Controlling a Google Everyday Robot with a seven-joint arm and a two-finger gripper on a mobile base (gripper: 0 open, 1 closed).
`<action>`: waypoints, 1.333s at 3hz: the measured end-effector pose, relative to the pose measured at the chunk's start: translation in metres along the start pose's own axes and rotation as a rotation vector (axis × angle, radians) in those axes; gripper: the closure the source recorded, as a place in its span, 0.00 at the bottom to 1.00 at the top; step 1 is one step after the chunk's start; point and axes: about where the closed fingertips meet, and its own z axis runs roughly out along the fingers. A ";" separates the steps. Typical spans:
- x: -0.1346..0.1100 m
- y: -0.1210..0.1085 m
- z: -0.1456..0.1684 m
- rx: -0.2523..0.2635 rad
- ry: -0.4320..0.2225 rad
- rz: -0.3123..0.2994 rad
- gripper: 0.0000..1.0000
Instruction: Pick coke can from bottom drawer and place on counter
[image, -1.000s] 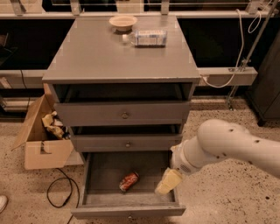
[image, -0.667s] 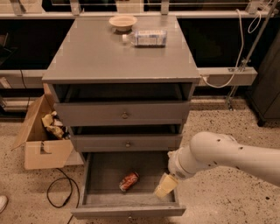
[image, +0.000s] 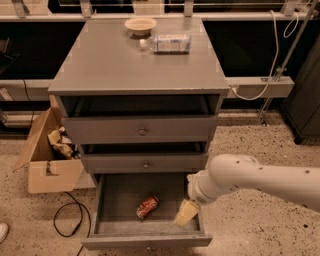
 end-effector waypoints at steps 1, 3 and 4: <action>0.009 -0.014 0.056 -0.017 0.000 -0.093 0.00; 0.021 -0.031 0.149 -0.109 -0.111 -0.193 0.00; 0.023 -0.038 0.191 -0.196 -0.199 -0.221 0.00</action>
Offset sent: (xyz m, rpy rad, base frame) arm 0.0573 0.0349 -0.1750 0.0455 -0.0788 0.2852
